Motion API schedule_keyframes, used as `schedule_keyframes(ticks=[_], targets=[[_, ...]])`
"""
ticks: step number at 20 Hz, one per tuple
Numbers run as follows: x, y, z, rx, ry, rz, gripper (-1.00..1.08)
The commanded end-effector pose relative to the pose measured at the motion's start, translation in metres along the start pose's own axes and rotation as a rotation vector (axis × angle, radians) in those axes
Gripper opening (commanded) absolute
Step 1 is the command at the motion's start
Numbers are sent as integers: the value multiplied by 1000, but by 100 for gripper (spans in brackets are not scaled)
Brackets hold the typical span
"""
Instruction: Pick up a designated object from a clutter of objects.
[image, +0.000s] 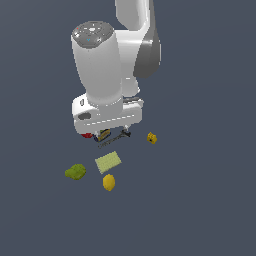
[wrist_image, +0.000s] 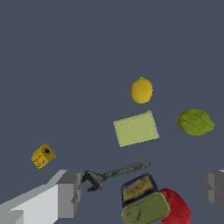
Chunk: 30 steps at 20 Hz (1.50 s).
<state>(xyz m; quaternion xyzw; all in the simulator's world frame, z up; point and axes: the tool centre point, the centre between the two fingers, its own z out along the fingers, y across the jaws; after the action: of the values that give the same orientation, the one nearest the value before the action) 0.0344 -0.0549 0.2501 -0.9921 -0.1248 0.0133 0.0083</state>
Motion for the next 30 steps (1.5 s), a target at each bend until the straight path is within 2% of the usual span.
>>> schedule_keyframes(ticks=[1, 30], targets=[[4, 10, 7, 0, 2, -51, 100], [22, 128, 96, -15, 15, -631, 100]])
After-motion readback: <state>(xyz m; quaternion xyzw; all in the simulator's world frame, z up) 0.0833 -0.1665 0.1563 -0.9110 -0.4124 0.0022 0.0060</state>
